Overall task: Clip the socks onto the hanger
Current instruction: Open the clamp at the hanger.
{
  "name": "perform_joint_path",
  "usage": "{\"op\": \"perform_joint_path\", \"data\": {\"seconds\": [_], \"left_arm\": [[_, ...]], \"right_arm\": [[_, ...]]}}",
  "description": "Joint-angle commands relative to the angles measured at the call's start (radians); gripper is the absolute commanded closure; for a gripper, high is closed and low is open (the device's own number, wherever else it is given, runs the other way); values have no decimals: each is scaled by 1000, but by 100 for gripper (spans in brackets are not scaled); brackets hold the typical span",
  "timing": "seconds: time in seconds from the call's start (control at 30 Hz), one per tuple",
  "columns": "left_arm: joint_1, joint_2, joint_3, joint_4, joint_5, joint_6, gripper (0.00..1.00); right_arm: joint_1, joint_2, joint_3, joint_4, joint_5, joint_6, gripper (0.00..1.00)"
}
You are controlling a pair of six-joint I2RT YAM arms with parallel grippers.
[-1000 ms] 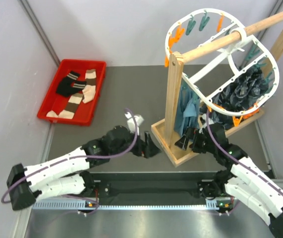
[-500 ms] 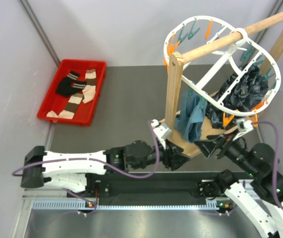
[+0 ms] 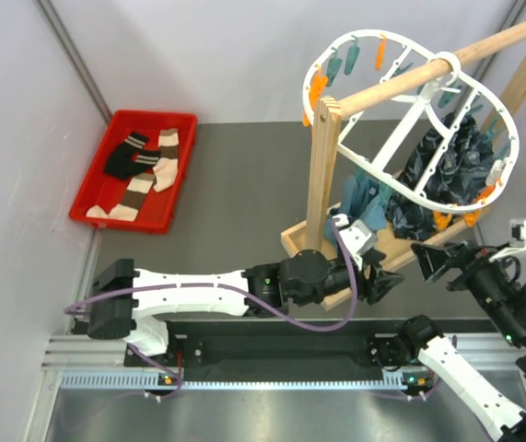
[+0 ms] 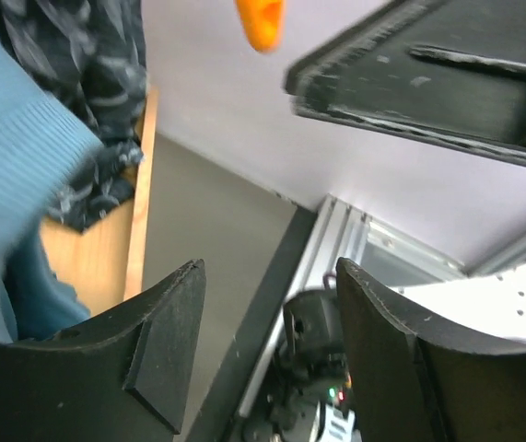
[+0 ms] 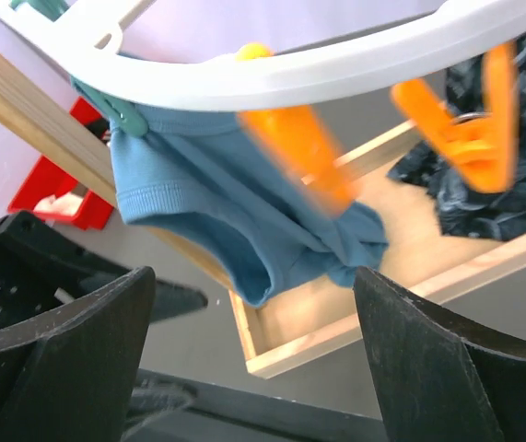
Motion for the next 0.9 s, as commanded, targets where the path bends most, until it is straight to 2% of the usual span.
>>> {"op": "perform_joint_path", "data": {"seconds": [0.0,0.07,0.13,0.2,0.33,0.5,0.67,0.87], "left_arm": [[-4,34,86,107,-73,94,35],[-5,60,80,191,-89,128,32],[-4,89,69,280,-64,202,30],[-4,113,61,386,-37,271,29],[-7,197,104,455,-34,326,28],[-8,268,107,645,-75,400,26],[-8,331,133,734,-136,446,25],[-4,337,149,771,-120,432,36]], "right_arm": [[7,34,101,-70,83,-65,12],[8,86,155,-98,87,-77,15],[11,119,188,-138,115,-74,24],[11,149,231,-147,138,-74,27],[22,185,297,-161,150,-79,27],[25,216,354,-167,124,-117,27],[27,248,399,-204,84,-137,34],[27,246,383,-195,-20,-169,35]]}}
